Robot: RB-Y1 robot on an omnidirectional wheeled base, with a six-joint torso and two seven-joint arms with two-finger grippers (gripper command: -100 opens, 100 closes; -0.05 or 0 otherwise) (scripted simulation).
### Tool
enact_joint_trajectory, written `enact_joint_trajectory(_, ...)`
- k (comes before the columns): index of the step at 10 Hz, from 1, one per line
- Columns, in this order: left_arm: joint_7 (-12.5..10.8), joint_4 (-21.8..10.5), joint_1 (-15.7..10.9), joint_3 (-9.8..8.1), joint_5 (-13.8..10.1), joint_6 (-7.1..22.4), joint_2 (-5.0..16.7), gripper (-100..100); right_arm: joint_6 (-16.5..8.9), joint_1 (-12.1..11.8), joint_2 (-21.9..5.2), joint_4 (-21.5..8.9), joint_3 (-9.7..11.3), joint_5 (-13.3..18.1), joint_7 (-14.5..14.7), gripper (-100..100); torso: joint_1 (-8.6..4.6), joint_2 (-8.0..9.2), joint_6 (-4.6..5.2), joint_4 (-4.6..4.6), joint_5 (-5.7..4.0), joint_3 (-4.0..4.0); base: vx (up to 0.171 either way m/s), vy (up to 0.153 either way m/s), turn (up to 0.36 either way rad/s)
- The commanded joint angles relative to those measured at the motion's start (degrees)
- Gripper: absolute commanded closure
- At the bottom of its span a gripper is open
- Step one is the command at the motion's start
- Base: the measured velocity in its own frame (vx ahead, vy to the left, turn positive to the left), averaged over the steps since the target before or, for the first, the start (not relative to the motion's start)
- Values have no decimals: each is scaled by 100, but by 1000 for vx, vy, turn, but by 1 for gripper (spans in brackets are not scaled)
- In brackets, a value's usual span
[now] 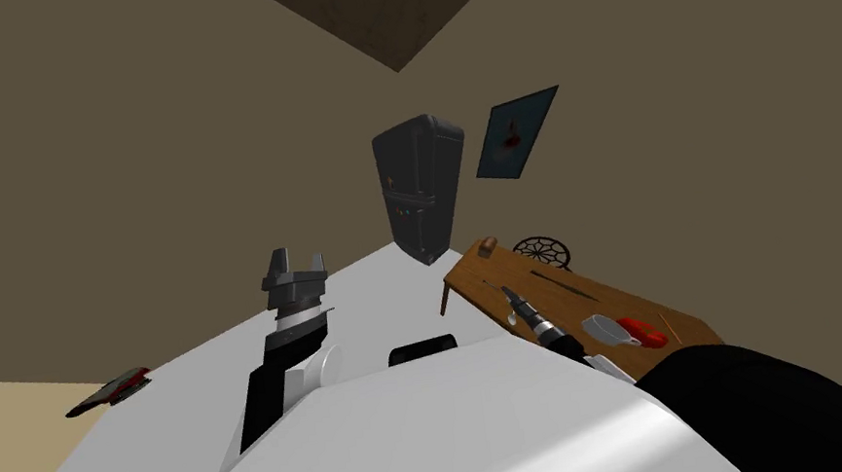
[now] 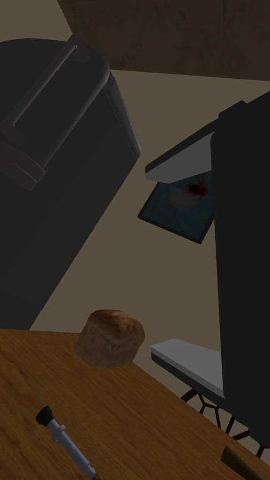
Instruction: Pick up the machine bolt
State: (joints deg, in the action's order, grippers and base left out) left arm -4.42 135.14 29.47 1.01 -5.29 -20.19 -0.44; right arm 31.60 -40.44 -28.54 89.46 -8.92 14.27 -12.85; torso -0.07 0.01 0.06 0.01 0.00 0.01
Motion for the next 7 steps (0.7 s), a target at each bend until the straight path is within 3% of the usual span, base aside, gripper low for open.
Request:
enact_joint_trajectory(1, 0, 0, 0, 0, 0, 0, 0, 0, 30, -126, -172, -286, -8, 239, -46, -100, 0, 0, 0, 0, 0, 0, 26, 9, 301)
enact_joint_trajectory(3, 0, 0, -1, 0, 0, 0, 0, 0, 52, -195, -334, -615, -6, 455, -92, -100, -4, -5, -5, -1, 0, -3, 40, 0, 363)
enact_joint_trajectory(5, 0, 0, -1, 0, 0, 0, 0, 0, 87, -321, -645, -1128, 24, 835, -178, -100, -6, -5, -4, -1, 0, -3, 42, -8, 440)
enact_joint_trajectory(7, 0, 0, 0, -1, 0, 0, 0, 0, 100, -379, -792, -1326, 51, 1125, -217, -100, -7, -6, 0, -1, -2, -3, 32, -14, 304)
